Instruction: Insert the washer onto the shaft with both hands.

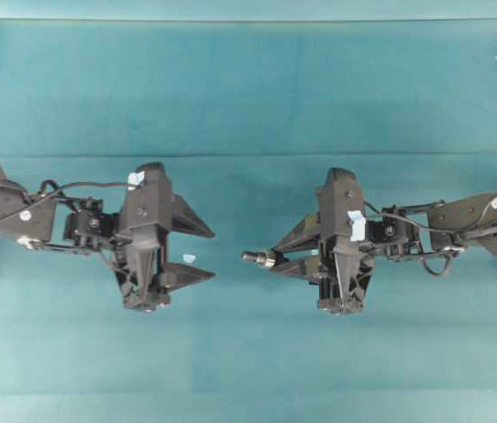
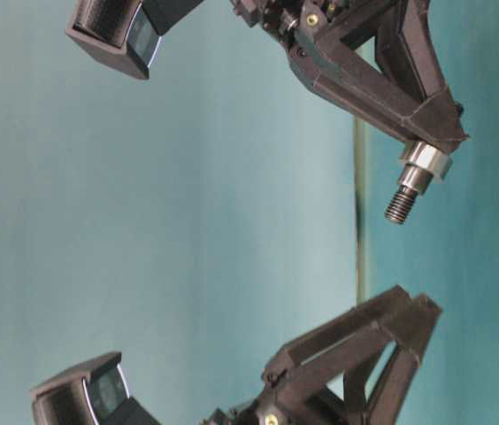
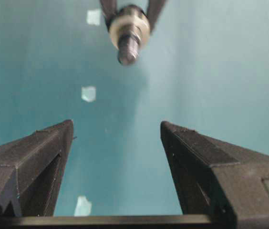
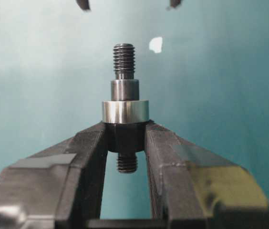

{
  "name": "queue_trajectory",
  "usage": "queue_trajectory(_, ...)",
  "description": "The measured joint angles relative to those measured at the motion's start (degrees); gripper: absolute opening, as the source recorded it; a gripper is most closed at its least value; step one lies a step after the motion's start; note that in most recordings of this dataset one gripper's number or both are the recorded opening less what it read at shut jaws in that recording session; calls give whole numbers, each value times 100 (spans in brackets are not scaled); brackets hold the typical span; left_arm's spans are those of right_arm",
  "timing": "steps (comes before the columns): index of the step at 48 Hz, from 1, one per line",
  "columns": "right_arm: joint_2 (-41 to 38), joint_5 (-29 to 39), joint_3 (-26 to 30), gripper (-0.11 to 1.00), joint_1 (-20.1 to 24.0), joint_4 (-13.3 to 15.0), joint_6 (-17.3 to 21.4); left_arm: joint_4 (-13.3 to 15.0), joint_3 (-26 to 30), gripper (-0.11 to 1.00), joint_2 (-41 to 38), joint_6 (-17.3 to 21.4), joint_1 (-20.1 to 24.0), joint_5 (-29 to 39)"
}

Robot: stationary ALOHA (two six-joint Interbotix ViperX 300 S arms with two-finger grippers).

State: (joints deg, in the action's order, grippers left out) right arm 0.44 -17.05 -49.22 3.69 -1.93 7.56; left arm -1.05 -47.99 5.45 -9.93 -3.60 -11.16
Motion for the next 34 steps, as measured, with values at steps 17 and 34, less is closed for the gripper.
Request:
queue_trajectory(17, 9, 44, -9, 0, 9, 0, 0, 0, -9, 80, 9, 18, -9, 35)
queue_trajectory(34, 0, 79, -9, 0, 9, 0, 0, 0, -18, 80, 9, 18, -9, 97)
